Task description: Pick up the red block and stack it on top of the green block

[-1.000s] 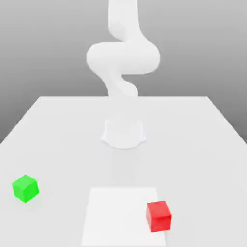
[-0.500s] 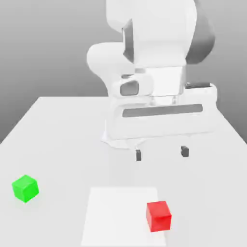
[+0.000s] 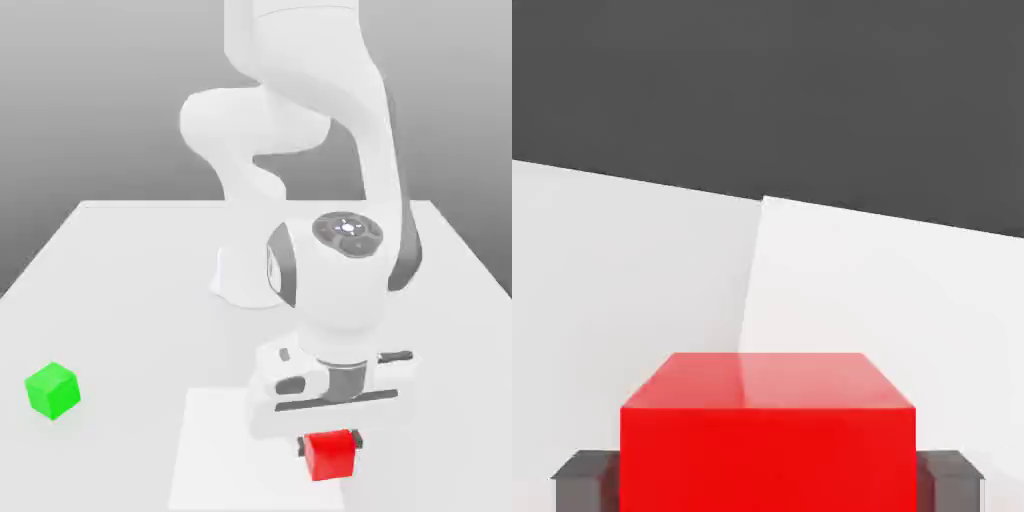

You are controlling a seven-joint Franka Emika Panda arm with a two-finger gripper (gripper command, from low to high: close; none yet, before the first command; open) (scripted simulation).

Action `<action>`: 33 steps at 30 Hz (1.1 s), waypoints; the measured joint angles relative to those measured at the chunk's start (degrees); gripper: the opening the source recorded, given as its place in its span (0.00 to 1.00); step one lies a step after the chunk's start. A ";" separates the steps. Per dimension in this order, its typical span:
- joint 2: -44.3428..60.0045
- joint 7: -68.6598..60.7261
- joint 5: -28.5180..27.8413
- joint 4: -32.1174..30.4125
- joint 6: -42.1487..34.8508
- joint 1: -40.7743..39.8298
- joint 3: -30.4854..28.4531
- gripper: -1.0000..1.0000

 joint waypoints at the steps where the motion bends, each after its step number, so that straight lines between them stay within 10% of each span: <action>1: 0.00 0.03 -0.03 0.00 0.00 0.00 0.01 0.00; 12: -12.20 -5.31 1.07 -1.98 -10.12 -4.73 -1.90 0.00; 33: -18.51 -36.34 2.91 -3.88 -14.59 -37.92 -16.18 0.00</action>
